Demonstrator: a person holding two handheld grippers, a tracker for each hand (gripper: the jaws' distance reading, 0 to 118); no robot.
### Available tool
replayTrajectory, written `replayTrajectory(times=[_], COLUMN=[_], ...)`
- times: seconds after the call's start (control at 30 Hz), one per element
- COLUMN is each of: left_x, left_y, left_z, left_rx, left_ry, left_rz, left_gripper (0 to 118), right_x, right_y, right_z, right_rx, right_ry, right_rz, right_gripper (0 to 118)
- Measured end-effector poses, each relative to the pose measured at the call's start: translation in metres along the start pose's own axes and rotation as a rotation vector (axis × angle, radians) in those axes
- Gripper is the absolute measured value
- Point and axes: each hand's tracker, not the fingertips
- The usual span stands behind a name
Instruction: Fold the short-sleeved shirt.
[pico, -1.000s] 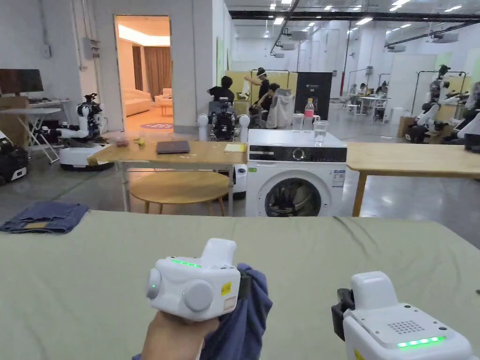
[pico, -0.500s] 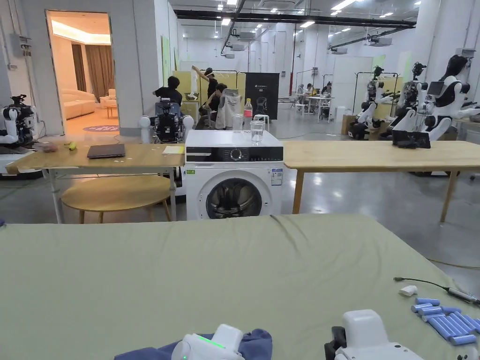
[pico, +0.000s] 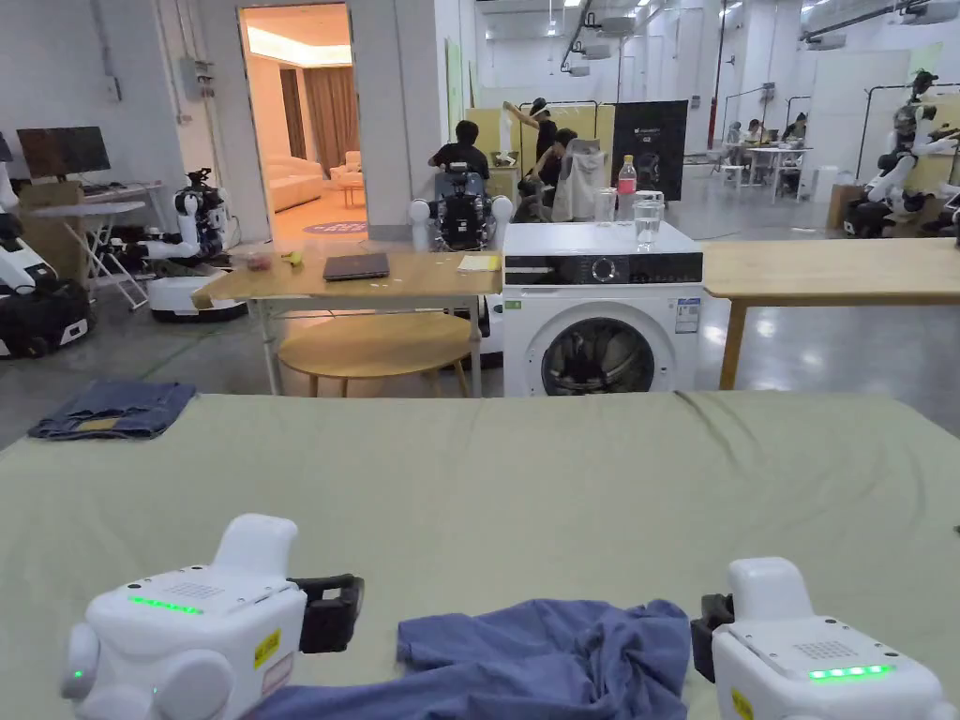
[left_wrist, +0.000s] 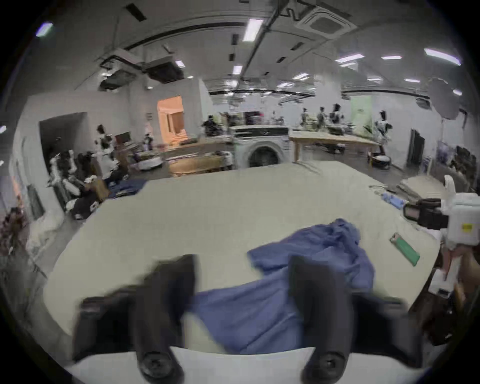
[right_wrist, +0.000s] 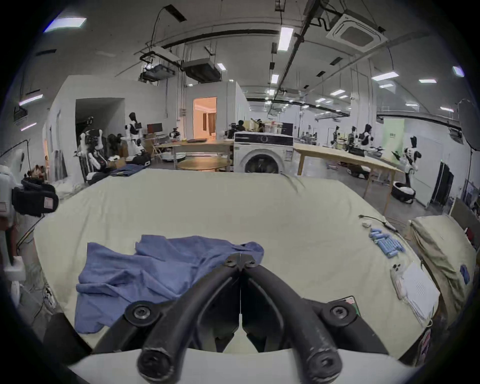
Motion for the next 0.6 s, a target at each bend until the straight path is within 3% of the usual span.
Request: replayTrajectory(times=[0.03, 0.07, 0.2, 0.33, 0.43, 0.6], left_x=[-0.015, -0.023, -0.066, -0.070, -0.065, -0.077], left_y=[-0.004, -0.007, -0.025, -0.039, -0.058, -0.089], left_z=[0.005, 0.013, 0.006, -0.025, -0.068, -0.142], left_rx=[-0.011, -0.014, -0.059, -0.140, -0.209, -0.364], left_ry=[0.045, 0.092, 0.104, 0.106, 0.104, 0.116], left_rz=[-0.016, -0.021, 0.043, 0.007, 0.014, 0.087], left_gripper=[9, 4, 0, 0, 0, 0], right_x=[-0.004, -0.007, -0.019, -0.018, -0.011, -0.007], right_y=[0.001, 0.001, -0.002, 0.002, 0.006, 0.012], right_z=[0.001, 0.001, 0.005, -0.001, -0.006, -0.012], right_rx=[0.001, 0.003, 0.038, 0.036, 0.034, 0.011], right_ry=[0.000, 0.004, -0.021, -0.032, -0.034, -0.061], right_rz=[-0.001, -0.004, 0.014, 0.018, -0.017, 0.024], right_gripper=[0, 0, 0, 0, 0, 0])
